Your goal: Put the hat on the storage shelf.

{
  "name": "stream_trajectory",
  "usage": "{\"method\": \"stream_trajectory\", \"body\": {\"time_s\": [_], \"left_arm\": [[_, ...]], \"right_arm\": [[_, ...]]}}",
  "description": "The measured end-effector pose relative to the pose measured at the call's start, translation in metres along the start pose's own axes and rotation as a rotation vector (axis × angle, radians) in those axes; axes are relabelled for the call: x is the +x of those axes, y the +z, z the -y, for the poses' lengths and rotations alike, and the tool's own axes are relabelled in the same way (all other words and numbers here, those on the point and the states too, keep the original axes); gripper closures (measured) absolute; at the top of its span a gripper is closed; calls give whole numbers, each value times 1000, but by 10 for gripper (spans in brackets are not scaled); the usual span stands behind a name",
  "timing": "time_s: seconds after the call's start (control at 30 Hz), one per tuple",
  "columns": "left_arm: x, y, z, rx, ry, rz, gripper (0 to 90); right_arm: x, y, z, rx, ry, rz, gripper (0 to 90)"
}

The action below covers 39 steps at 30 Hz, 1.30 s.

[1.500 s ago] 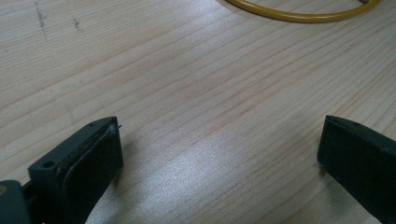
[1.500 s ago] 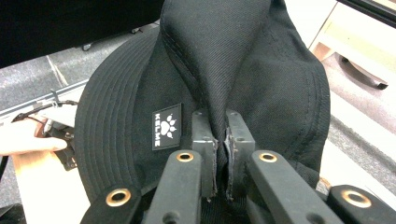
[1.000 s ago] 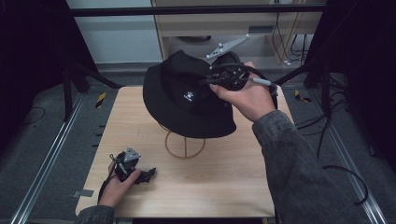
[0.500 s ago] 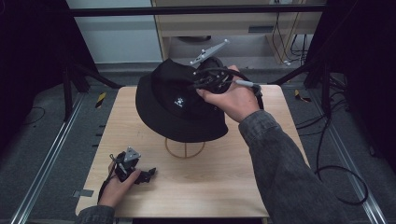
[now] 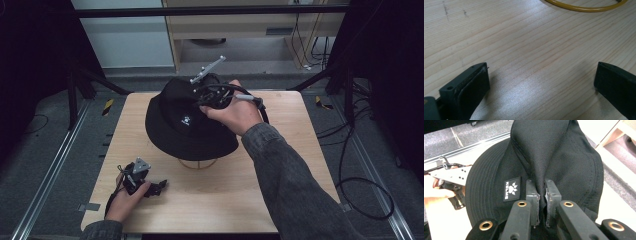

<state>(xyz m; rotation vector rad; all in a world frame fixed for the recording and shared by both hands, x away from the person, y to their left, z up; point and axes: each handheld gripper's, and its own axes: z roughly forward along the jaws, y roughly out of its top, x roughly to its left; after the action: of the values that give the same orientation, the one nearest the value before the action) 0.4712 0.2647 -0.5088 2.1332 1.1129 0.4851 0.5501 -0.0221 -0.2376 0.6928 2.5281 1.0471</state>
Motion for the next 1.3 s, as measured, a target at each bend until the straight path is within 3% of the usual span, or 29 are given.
{"method": "stream_trajectory", "body": {"time_s": [0.2, 0.33, 0.63, 1.3], "left_arm": [[0, 0, 0, 0, 3, -2, 0], [0, 0, 0, 2, 3, -2, 0], [0, 0, 0, 1, 2, -2, 0], [0, 0, 0, -2, 1, -5, 0]], "right_arm": [[0, 3, 3, -8, 6, -9, 814], [1, 4, 5, -9, 8, -14, 712], [4, 1, 8, -32, 15, -19, 598], [6, -13, 10, -77, 59, -33, 479]]}}
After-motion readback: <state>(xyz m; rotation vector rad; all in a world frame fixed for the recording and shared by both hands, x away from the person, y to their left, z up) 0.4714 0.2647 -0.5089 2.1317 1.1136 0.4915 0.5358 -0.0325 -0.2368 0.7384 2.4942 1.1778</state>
